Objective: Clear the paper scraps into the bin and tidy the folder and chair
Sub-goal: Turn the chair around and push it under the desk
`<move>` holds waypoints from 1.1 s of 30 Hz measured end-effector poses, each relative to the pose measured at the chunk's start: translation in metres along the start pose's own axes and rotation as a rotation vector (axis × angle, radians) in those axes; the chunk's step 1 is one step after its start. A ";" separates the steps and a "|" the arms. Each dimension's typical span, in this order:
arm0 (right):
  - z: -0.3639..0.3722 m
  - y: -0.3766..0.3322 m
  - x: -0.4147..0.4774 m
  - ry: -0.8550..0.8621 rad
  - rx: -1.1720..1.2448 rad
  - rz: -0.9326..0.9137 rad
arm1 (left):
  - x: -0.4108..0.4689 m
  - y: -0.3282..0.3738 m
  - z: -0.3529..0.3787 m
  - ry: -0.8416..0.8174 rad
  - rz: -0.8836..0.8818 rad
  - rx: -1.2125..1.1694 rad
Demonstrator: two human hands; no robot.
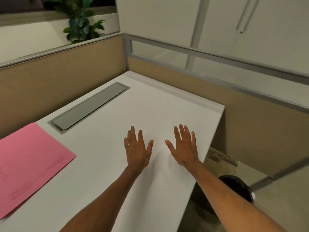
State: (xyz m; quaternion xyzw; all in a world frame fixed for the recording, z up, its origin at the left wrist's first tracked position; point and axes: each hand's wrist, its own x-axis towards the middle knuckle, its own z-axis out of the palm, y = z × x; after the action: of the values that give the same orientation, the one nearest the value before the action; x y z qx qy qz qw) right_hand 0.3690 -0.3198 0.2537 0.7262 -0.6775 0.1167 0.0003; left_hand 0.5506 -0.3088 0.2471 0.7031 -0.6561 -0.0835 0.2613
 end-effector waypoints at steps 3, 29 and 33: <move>-0.015 0.054 -0.024 -0.005 -0.016 0.108 | -0.008 0.052 0.023 -0.053 0.087 -0.009; -0.181 0.400 -0.403 0.240 -0.155 0.968 | -0.265 0.478 0.159 -0.547 0.905 -0.112; -0.205 0.425 -0.486 0.265 -0.233 1.131 | -0.332 0.525 0.168 -0.603 1.038 -0.163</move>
State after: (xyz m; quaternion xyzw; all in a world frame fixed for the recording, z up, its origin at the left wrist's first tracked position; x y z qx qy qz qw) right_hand -0.1106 0.1561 0.3041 0.2266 -0.9620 0.1130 0.1024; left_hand -0.0300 -0.0323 0.2798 0.2144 -0.9500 -0.1905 0.1235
